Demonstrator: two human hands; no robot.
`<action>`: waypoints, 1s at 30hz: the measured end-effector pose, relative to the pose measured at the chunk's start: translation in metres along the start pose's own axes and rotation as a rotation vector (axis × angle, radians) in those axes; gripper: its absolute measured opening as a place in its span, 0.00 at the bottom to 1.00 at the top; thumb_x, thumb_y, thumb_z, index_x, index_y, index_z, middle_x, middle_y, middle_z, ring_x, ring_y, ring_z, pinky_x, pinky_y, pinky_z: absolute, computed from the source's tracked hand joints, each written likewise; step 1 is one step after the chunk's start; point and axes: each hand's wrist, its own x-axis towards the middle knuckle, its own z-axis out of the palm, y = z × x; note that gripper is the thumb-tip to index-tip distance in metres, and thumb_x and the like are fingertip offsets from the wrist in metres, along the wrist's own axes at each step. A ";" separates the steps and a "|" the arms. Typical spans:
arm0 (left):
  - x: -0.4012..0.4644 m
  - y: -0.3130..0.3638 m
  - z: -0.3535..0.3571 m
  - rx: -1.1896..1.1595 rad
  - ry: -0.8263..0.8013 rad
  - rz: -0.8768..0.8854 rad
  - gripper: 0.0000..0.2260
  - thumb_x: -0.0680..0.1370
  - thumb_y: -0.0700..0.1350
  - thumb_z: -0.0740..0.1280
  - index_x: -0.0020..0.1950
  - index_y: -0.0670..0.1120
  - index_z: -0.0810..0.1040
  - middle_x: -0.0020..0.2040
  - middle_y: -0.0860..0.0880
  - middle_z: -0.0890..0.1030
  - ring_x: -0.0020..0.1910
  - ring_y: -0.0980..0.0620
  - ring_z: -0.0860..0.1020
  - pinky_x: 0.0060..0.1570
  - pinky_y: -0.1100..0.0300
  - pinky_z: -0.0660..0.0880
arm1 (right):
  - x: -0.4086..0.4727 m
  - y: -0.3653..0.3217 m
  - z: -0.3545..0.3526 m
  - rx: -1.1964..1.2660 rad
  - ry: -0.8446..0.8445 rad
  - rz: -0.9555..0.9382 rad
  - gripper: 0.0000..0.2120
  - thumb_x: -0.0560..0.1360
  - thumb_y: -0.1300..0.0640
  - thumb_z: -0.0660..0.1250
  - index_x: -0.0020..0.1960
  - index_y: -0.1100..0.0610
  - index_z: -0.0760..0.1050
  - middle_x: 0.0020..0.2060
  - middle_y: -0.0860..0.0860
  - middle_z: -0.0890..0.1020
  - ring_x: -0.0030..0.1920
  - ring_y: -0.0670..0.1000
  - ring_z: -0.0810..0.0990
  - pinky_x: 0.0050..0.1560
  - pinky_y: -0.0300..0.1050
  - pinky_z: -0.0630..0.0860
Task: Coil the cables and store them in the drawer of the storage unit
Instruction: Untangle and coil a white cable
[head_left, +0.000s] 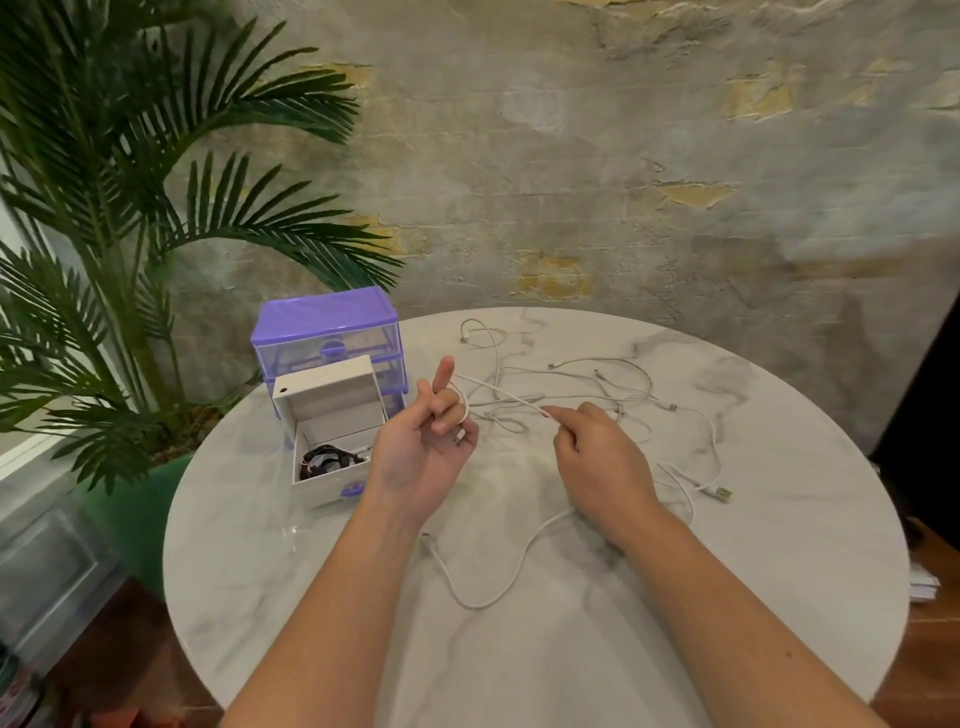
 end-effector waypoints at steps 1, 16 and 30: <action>0.000 0.000 0.000 0.050 0.013 0.030 0.14 0.84 0.46 0.54 0.58 0.48 0.79 0.34 0.56 0.69 0.27 0.59 0.65 0.43 0.63 0.62 | -0.001 0.000 0.001 -0.013 -0.032 -0.024 0.20 0.81 0.57 0.54 0.69 0.45 0.73 0.46 0.44 0.72 0.54 0.50 0.75 0.49 0.46 0.71; 0.002 -0.012 0.004 0.903 0.119 0.376 0.15 0.84 0.52 0.53 0.55 0.55 0.80 0.64 0.54 0.79 0.63 0.59 0.76 0.60 0.65 0.68 | -0.011 -0.012 -0.007 0.181 -0.008 -0.282 0.14 0.68 0.44 0.59 0.31 0.51 0.74 0.28 0.46 0.69 0.39 0.47 0.71 0.51 0.45 0.62; -0.008 -0.026 0.012 1.020 -0.127 0.147 0.19 0.84 0.48 0.53 0.47 0.46 0.82 0.29 0.50 0.62 0.30 0.54 0.70 0.41 0.66 0.70 | -0.006 -0.015 -0.011 0.575 0.224 -0.237 0.07 0.79 0.51 0.66 0.50 0.42 0.81 0.38 0.38 0.78 0.38 0.44 0.74 0.45 0.51 0.71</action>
